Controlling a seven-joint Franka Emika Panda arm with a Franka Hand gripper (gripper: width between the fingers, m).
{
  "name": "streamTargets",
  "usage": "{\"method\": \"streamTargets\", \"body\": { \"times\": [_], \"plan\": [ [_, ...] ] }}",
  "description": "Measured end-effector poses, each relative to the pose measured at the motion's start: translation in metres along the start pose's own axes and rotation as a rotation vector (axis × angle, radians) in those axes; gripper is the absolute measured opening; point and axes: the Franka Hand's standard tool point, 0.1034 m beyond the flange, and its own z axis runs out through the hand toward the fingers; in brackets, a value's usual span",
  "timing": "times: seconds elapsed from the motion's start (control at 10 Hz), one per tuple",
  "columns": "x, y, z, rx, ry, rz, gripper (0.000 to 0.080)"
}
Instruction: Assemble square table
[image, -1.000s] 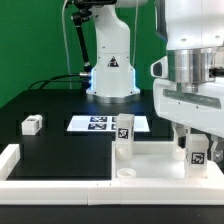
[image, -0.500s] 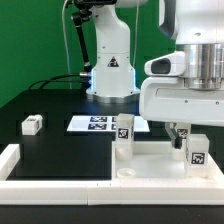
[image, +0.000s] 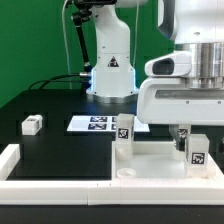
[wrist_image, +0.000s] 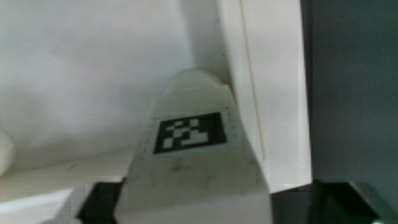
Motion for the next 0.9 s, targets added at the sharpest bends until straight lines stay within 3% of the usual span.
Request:
{"method": "streamTargets", "body": {
  "times": [0.1,0.2,0.5,0.9],
  "plan": [
    [0.0004,0.0018,0.0002,-0.002,0.000,0.069,0.0444],
    [0.0005,0.0042,0.0007,-0.005,-0.001,0.142,0.0292],
    [0.0006,0.0071,0.0010,-0.006,-0.003,0.365,0.0292],
    [-0.0027,0.0105,0.0010,0.000,-0.057,0.948,0.0292]
  ]
}}
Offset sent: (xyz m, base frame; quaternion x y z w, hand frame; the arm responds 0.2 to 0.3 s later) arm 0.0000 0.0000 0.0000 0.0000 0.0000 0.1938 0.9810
